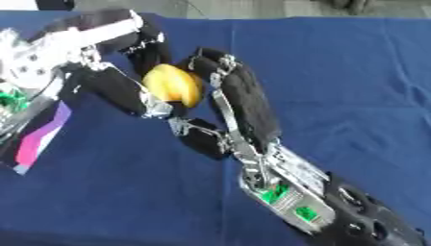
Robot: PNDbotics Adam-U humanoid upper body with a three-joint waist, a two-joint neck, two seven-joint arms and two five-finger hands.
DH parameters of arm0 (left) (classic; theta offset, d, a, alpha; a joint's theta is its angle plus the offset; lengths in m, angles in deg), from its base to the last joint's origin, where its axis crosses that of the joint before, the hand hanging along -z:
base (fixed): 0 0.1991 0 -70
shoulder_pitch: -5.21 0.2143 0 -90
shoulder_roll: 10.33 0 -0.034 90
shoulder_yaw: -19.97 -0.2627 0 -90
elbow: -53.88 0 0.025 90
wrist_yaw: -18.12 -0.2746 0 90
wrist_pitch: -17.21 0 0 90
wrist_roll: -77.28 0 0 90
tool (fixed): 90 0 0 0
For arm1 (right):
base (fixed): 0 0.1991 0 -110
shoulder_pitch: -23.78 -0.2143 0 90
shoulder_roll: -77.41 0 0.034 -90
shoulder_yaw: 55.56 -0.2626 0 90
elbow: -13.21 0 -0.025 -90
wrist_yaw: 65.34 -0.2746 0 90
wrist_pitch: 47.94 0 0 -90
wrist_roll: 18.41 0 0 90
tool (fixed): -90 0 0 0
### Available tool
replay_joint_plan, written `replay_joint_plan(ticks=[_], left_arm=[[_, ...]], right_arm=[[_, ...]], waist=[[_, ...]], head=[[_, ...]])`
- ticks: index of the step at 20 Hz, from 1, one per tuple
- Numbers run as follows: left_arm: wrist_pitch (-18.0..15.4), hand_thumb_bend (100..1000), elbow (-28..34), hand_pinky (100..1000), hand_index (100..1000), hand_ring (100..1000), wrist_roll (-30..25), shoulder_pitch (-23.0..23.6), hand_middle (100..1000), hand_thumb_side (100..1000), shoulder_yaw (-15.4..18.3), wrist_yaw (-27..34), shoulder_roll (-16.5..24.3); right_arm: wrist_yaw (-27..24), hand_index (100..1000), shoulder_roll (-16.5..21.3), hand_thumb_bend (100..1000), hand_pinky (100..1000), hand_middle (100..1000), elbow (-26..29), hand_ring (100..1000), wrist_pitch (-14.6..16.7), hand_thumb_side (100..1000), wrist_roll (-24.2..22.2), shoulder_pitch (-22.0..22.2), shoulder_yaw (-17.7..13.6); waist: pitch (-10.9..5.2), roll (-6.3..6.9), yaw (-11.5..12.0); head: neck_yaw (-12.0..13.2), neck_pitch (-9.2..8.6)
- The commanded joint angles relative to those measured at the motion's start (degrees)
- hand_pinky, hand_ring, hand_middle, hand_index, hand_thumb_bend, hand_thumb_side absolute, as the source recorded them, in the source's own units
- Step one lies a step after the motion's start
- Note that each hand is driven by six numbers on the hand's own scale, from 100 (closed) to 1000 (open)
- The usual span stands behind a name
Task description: Pick up the objects with one hand, pass them to the other hand, and then place them into the box on the other side of the table.
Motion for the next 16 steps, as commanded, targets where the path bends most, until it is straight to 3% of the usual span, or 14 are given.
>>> replay_joint_plan(ticks=[1, 4, 6, 8, 9, 12, 13, 14, 15, 16], left_arm=[[5.3, 586, -1.0, 570, 348, 437, -3.3, -0.1, 308, 100, 0.7, 0.4, 1.3], [5.3, 599, -0.6, 555, 333, 431, -2.1, 0.0, 299, 100, 0.6, 1.4, 1.4], [5.3, 617, -0.4, 542, 316, 422, -1.6, 0.1, 287, 100, 0.5, 1.9, 1.4], [5.3, 630, -0.3, 534, 311, 418, -1.1, 0.2, 282, 100, 0.5, 2.2, 1.5], [5.3, 638, -0.3, 529, 309, 415, -1.0, 0.2, 278, 100, 0.5, 2.2, 1.5], [5.3, 634, -0.1, 523, 320, 411, -0.5, 0.3, 279, 100, 0.5, 2.3, 1.5], [5.3, 631, -0.1, 522, 329, 411, -0.3, 0.3, 281, 100, 0.6, 2.4, 1.4], [5.3, 610, -0.1, 525, 351, 414, -0.2, 0.3, 292, 100, 0.6, 2.6, 1.3], [5.3, 593, -0.1, 529, 364, 421, -0.1, 0.2, 302, 100, 0.6, 2.7, 1.2], [5.3, 569, -0.1, 535, 384, 433, 0.1, 0.2, 320, 100, 0.6, 2.9, 1.1]], right_arm=[[1.0, 606, 0.5, 100, 733, 481, 2.0, 556, 0.6, 100, -0.2, -0.9, -0.4], [1.7, 648, 0.6, 100, 741, 517, 2.0, 585, 0.3, 100, -1.1, -0.8, -0.4], [2.4, 701, 0.7, 209, 757, 568, 2.0, 628, 0.0, 100, -1.9, -0.7, -0.4], [3.4, 730, 0.7, 255, 770, 598, 2.0, 661, -0.3, 100, -2.8, -0.6, -0.4], [3.9, 753, 0.7, 263, 781, 618, 2.0, 683, -0.4, 153, -3.2, -0.6, -0.5], [5.1, 764, 0.7, 257, 786, 624, 2.0, 690, -0.4, 190, -3.9, -0.5, -0.5], [5.1, 732, 0.6, 257, 780, 596, 2.0, 664, -0.1, 116, -4.0, -0.5, -0.4], [5.0, 708, 0.6, 229, 776, 573, 2.0, 649, 0.2, 100, -4.0, -0.6, -0.4], [4.6, 664, 0.5, 113, 765, 529, 2.0, 619, 0.5, 100, -3.7, -0.6, -0.4], [4.1, 628, 0.4, 100, 757, 498, 2.0, 593, 0.7, 100, -3.1, -0.6, -0.4]], waist=[[-0.94, 0.16, 0.0], [-0.97, 0.17, 0.0], [-0.99, 0.15, 0.0], [-1.01, 0.14, -0.1], [-1.02, 0.14, -0.1], [-1.03, 0.11, -0.1], [-1.02, 0.1, -0.1], [-1.0, 0.08, -0.1], [-0.98, 0.07, -0.1], [-0.95, 0.07, -0.1]], head=[[0.2, 0.06], [0.2, 0.06], [0.3, 0.03], [0.3, -0.01], [0.3, -0.01], [0.3, -0.12], [0.3, -0.2], [0.3, -0.24], [0.3, -0.19], [0.3, -0.16]])
